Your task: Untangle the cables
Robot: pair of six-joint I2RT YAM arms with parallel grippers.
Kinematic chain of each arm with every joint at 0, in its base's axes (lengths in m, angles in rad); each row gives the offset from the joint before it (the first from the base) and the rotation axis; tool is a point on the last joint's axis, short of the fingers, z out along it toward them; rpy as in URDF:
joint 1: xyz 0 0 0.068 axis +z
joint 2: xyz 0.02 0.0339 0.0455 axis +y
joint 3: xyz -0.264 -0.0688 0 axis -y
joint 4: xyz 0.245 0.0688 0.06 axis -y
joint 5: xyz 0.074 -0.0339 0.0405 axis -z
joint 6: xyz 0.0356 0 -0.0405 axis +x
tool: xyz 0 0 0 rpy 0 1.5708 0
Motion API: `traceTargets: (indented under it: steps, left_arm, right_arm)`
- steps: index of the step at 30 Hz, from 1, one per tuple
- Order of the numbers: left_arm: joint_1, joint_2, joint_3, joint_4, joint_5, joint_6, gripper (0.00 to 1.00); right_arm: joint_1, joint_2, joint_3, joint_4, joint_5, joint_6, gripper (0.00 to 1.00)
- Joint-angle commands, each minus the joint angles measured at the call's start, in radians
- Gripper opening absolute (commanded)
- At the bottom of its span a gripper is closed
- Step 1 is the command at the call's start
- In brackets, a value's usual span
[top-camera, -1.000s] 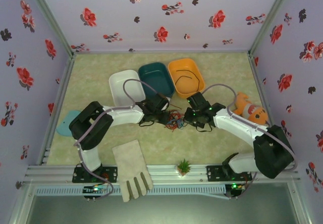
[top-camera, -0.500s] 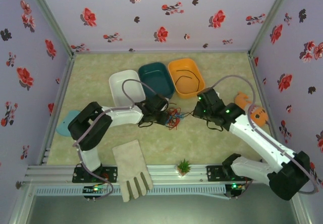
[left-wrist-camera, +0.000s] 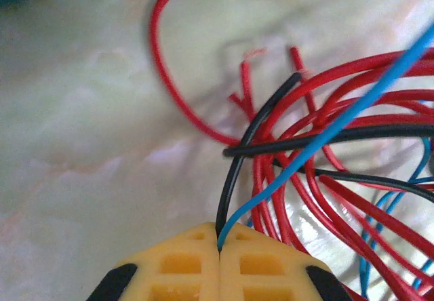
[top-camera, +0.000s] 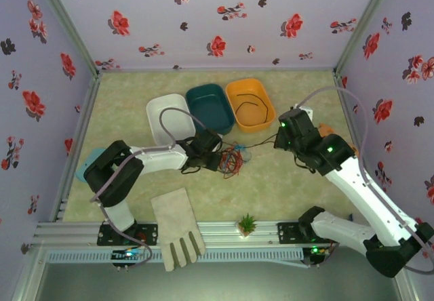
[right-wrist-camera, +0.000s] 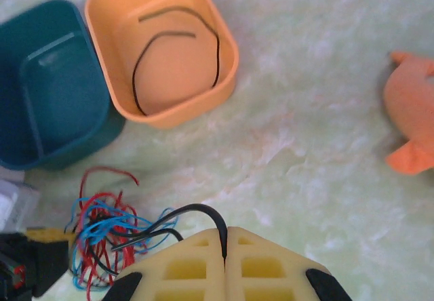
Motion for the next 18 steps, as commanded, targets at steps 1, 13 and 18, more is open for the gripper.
traceTargets:
  steps: [1,13,18]
  left_arm:
    - [0.004,-0.003,-0.021,-0.061,-0.036,0.023,0.0]
    - [-0.004,-0.019,-0.053,-0.051,-0.037,0.013,0.0]
    - [-0.007,-0.022,-0.059,-0.046,-0.037,0.008,0.0]
  right_arm:
    - [-0.004,-0.007,0.067,-0.047,0.116,-0.057,0.0]
    - [-0.004,0.006,0.226,-0.061,0.206,-0.162,0.0]
    - [-0.006,0.017,0.282,-0.053,0.227,-0.198,0.0]
